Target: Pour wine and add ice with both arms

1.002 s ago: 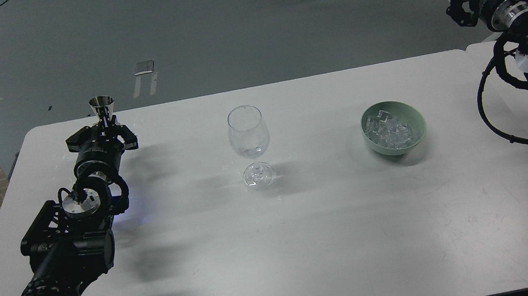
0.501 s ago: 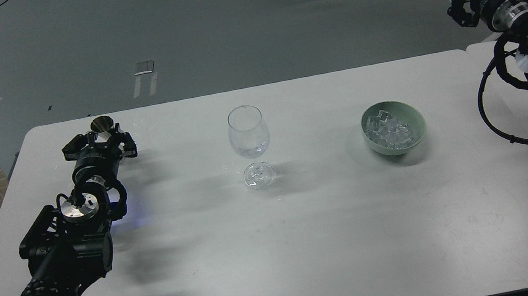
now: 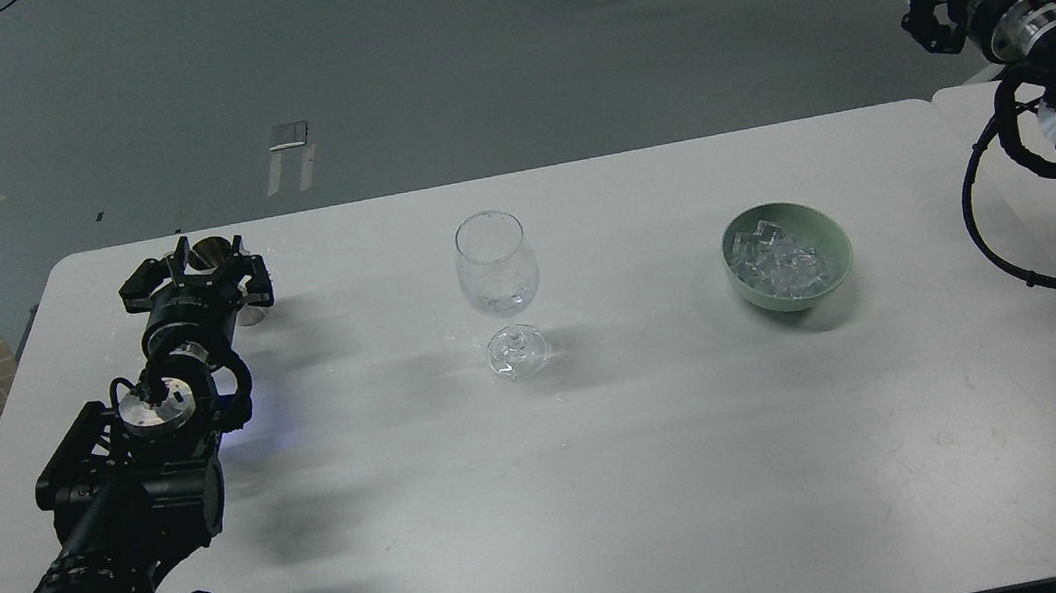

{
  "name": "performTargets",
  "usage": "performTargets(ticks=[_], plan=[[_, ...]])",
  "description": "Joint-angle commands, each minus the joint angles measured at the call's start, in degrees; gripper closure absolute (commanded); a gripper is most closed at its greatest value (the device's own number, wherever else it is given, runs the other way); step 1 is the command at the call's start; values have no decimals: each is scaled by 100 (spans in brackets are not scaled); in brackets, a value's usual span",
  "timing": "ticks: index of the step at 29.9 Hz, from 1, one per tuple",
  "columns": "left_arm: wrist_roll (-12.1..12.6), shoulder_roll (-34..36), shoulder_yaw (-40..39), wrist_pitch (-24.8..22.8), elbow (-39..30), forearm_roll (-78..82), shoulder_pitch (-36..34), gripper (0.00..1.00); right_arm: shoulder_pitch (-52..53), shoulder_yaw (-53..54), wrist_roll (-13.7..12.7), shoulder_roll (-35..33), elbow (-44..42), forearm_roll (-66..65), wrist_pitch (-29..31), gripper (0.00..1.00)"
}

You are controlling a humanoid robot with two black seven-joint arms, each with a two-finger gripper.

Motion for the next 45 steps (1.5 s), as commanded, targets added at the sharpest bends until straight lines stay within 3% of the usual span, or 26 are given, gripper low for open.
performTargets(ticks=[1, 5, 12, 22, 28, 33, 39, 45], plan=[[10, 2, 3, 0, -16, 0, -10, 43, -9, 8, 0, -2, 0, -1, 0, 0], [18, 11, 3, 0, -33, 0, -45, 39, -1, 9, 0, 7, 0, -1, 0, 0], [1, 63, 47, -202, -104, 44, -141, 7, -1, 9, 9, 7, -9, 8, 0, 0], [62, 239, 179, -238, -894, 149, -203, 3, 34, 61, 9, -2, 18, 8, 18, 0], [80, 459, 767, -229, -1000, 483, -870, 3, 78, -79, 9, -291, 843, -185, 97, 0], [-26, 705, 1488, -352, -1079, 1203, -1319, 3, 701, -1492, 44, -986, 1239, -862, 106, 0], [-148, 933, 1594, -545, -1114, 1958, -1434, 3, 1737, -3590, 79, -1705, 1257, -1160, 132, 0], [-333, 960, 1594, -545, -1114, 2924, -1451, 3, 2678, -5332, 272, -2022, 1835, -1931, 202, 0]])
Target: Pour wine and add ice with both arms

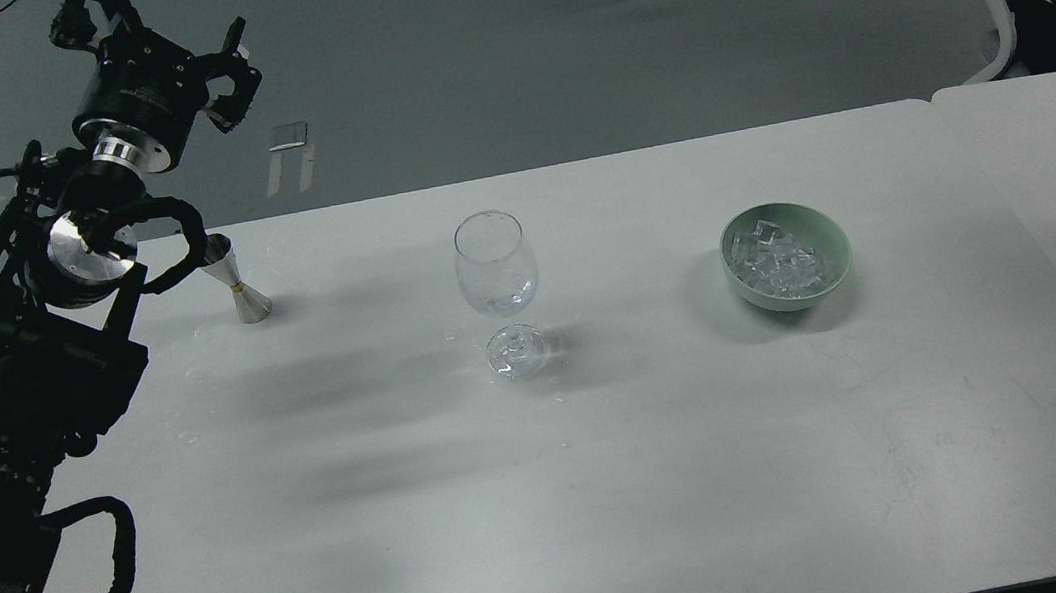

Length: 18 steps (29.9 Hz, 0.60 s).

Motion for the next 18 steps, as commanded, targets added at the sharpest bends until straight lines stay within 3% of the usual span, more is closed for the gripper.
performTargets(ticks=[1, 3, 6, 9, 14, 18], plan=[[-44, 3, 0, 41, -3, 640, -7, 3, 519, -1015, 90, -318, 529, -925, 26, 0], [-44, -6, 0, 58, -3, 738, 10, 3, 564, -1245, 151, -450, 873, -1436, 26, 0], [-17, -24, 9, 67, -3, 826, 81, 3, 494, -1579, 589, -889, 1541, -2595, 26, 0], [36, 20, -140, 111, 49, 590, 72, 3, 188, -1921, 1020, -925, 1499, -3195, 34, 0], [114, 125, -53, 270, 67, -113, 81, 3, -313, -2221, 1022, -820, 1402, -3302, 26, 0], [1, 161, -184, 208, 50, -272, 116, 3, -779, -2266, 1022, -645, 1095, -3364, 26, 1]])
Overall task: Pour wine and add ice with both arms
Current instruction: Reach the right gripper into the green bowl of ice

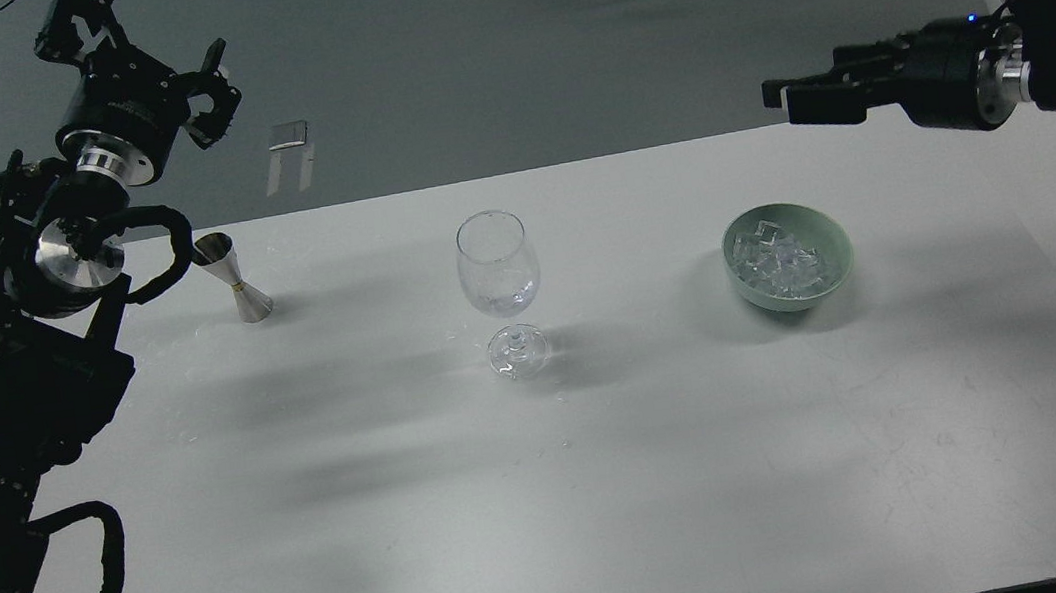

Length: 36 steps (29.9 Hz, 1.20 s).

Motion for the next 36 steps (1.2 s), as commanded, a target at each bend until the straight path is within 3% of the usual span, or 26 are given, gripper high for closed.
performTargets(ticks=[1, 7, 10, 15, 24, 36], plan=[[-109, 7, -117, -29, -8, -198, 19, 3, -371, -36, -3, 143, -221, -100, -8, 2], [-224, -108, -39, -29, -60, -295, 247, 3, -731, -18, -29, 345, -449, -540, -87, 18], [-233, -116, -47, -29, -60, -295, 291, 3, -925, -9, -151, 696, -633, -540, -419, 23], [-233, -187, -39, -38, -78, -287, 265, 3, -1118, 8, -266, 803, -696, -513, -685, 23], [-198, -266, -109, -108, -130, -383, 291, 3, -1145, -9, -714, 1137, -722, -540, -702, 27], [-250, -248, -222, -265, -218, -628, 291, 3, -1409, -1, -776, 1163, -766, -540, -711, 30]])
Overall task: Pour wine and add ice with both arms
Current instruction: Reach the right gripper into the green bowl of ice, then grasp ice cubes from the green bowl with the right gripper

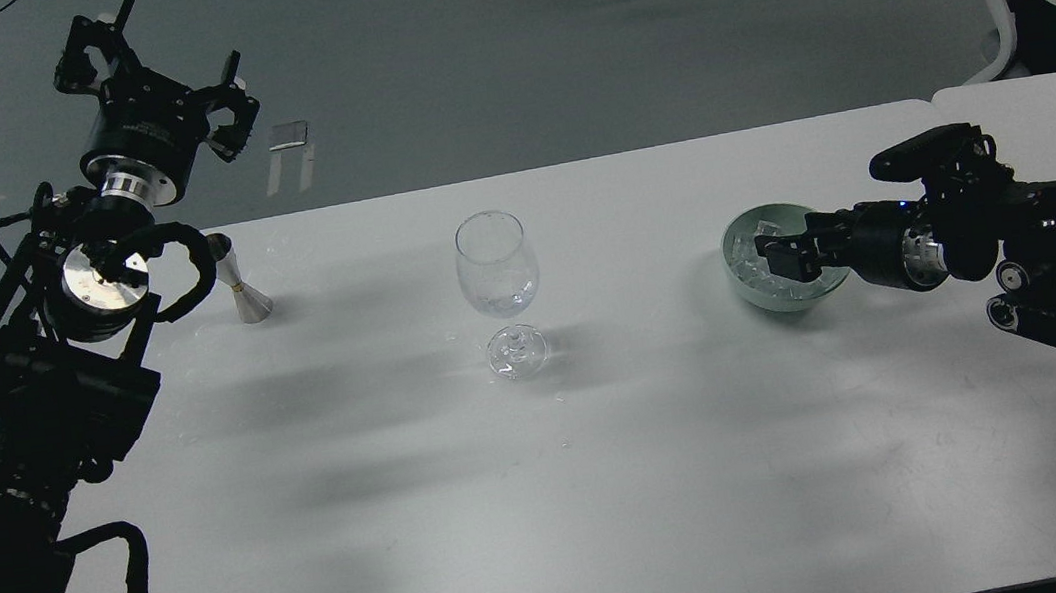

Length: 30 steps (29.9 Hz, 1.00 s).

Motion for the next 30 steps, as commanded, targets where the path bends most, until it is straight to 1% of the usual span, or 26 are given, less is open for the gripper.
performTargets(ticks=[1, 15, 20, 30], plan=[[-55, 17, -123, -138, -92, -209, 5, 3, -17, 14, 1, 14, -2, -3, -12, 30], [-64, -9, -159, -173, -110, -307, 14, 3, -79, 14, -8, 23, -10, -3, -118, 32], [-55, 35, -150, -173, -101, -307, 5, 3, -53, 14, -8, 224, -194, -12, -206, 32], [-64, 35, -159, -173, -101, -307, 5, 3, -53, 5, -8, 374, -371, -12, -206, 34]])
